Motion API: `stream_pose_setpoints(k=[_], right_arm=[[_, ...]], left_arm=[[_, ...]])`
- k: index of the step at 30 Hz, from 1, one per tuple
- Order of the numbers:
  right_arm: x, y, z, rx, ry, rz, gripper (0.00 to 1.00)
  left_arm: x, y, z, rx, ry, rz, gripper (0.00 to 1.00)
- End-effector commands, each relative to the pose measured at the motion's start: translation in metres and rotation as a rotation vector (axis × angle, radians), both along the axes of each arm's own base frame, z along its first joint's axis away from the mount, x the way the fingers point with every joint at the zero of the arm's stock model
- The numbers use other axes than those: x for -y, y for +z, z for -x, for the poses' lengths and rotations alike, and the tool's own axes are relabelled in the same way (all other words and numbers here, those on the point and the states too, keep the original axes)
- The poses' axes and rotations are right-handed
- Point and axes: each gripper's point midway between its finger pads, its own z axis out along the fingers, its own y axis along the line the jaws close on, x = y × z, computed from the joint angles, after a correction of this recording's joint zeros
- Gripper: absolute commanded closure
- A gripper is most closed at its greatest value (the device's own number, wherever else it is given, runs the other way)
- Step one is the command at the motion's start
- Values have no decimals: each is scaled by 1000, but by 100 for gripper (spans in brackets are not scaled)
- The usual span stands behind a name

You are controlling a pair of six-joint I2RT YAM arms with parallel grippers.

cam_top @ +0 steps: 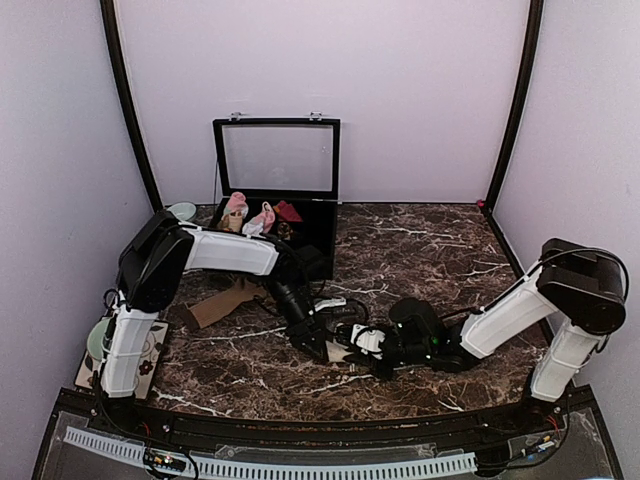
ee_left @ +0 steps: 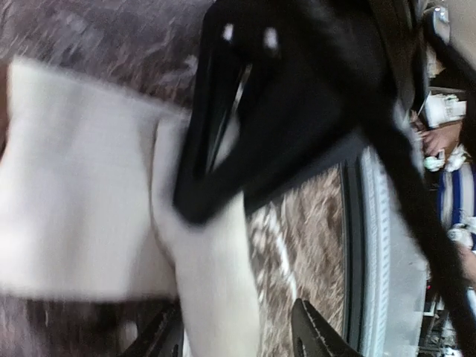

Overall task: Roll the socks
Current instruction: Roll the sock at the center of the board.

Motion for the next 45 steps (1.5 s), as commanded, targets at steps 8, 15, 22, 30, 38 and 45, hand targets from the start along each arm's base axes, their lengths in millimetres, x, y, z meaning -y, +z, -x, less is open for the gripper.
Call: stream_pose_setpoints(k=[8,15,22,30,38,45], right_arm=[[36,-48,26,-532,-153,2,100],[45,-48,21,-788,-252,-100,100],[65,-62,10,-931,-392,-89,100],[66,-61,7,-1050,-427,-143,100],[66,-72,8,-1168,-486,-93,100],[75,-83,10,-1206,-530,-69,100]], left_arm=[[-50,41,-87,568,248,-17,23],[-57,59,-93,580,221,92,1],[-47,49,-95,679,180,59,1],[-54,44,-131,733,290,0,1],[-20,53,-67,699,50,172,1],[-4,39,-35,660,-46,161,5]])
